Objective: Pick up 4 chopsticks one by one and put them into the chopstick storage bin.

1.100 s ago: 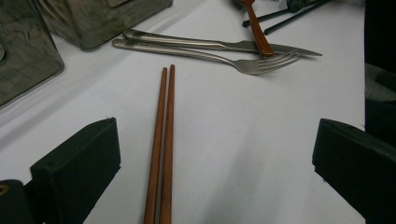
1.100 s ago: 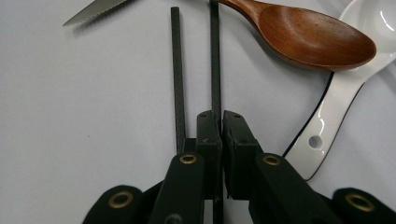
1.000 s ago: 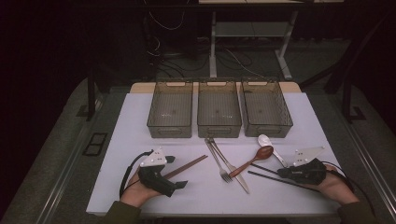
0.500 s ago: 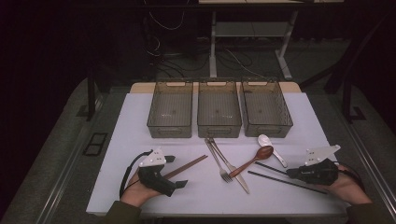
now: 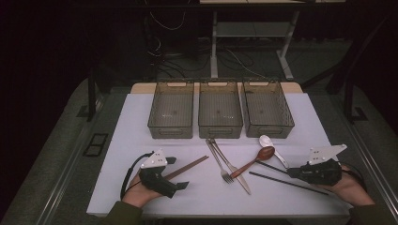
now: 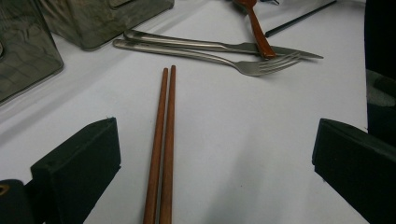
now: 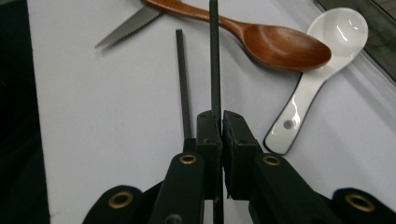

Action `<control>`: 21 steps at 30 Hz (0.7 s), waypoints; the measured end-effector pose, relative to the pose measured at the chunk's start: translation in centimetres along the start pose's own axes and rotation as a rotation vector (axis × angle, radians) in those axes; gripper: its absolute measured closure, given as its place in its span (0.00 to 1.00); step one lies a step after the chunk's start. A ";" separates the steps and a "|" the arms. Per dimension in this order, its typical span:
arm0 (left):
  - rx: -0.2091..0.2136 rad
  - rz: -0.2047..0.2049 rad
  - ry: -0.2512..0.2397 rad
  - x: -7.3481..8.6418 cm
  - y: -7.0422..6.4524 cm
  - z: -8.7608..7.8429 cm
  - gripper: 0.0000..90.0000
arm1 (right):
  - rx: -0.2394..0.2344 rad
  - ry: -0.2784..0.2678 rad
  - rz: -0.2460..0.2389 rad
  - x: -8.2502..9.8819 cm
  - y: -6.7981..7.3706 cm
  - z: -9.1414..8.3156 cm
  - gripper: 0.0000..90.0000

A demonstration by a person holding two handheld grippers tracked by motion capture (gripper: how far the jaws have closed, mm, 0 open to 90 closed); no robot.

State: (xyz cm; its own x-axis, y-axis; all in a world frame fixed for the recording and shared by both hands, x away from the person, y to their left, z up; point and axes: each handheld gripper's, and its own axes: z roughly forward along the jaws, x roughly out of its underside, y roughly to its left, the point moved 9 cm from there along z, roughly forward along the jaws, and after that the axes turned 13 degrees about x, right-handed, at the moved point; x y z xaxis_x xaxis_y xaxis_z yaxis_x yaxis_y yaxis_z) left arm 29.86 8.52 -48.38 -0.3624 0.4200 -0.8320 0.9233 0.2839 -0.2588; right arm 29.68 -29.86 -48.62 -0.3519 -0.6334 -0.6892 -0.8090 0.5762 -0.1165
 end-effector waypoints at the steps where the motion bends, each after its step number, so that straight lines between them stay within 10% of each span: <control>1: 0.000 -0.004 -0.002 0.0 -0.1 0.0 0.00 | -0.001 -0.005 0.004 -0.2 0.1 0.0 0.95; 21: 0.012 -0.011 -0.013 -0.2 -0.2 0.1 0.00 | -0.001 -0.074 0.048 -3.9 0.9 0.0 0.95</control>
State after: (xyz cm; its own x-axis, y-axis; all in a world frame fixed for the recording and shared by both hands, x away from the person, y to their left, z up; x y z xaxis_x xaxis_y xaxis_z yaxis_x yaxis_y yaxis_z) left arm 29.73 8.30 -48.23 -0.3711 0.4056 -0.8353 0.9207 0.2779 -0.2740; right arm 30.33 -26.81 -46.05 -0.3544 -0.5651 -0.7450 -0.7924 0.6045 -0.0815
